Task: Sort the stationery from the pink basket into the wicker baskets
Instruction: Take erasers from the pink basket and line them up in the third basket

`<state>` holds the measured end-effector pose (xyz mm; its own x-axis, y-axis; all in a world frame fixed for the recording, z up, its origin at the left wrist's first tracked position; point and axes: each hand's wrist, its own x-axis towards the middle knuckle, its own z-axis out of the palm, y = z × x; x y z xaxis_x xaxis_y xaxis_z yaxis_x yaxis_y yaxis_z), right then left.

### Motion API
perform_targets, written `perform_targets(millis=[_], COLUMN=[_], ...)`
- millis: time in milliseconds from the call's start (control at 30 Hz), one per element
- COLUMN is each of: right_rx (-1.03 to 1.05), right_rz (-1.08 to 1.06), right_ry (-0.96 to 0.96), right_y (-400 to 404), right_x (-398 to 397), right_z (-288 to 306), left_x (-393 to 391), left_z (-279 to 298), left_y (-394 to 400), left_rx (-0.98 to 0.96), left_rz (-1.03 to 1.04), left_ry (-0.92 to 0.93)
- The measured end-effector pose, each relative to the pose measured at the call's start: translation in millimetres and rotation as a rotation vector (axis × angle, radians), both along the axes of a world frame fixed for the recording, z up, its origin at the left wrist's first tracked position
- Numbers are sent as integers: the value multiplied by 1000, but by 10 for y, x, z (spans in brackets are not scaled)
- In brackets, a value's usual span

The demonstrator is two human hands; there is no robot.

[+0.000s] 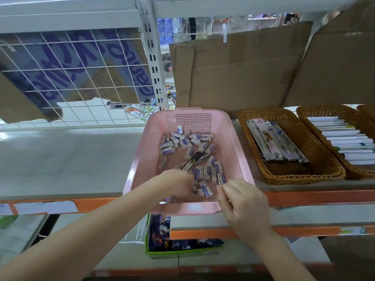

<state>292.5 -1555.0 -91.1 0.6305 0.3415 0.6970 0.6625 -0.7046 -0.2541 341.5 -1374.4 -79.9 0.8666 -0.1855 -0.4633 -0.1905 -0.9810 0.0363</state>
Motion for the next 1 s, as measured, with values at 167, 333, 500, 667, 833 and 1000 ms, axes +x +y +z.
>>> perform_targets(millis=[167,333,500,667,833,1000], right_rx=[-9,-14,-18,-11,-21,-20], right_rz=[16,24,28,30,31,42], right_ry=[-9,-22,-40,-71,-72,-65], right_y=[-6,-11,-16,-16,-18,-26], right_x=[10,17,12,12,17,26], right_z=[-2,-3,6,24,13,2], left_x=[-2,17,41,16,-1,-2], left_z=[14,-14,-5,2,58,77], left_y=[-56,-72,-123,-173,-245,-258], left_rx=[39,78,103,149,160,144], left_rz=[-9,23,43,48,48,76], left_ry=[-59,-29,0,-30,-71,-76])
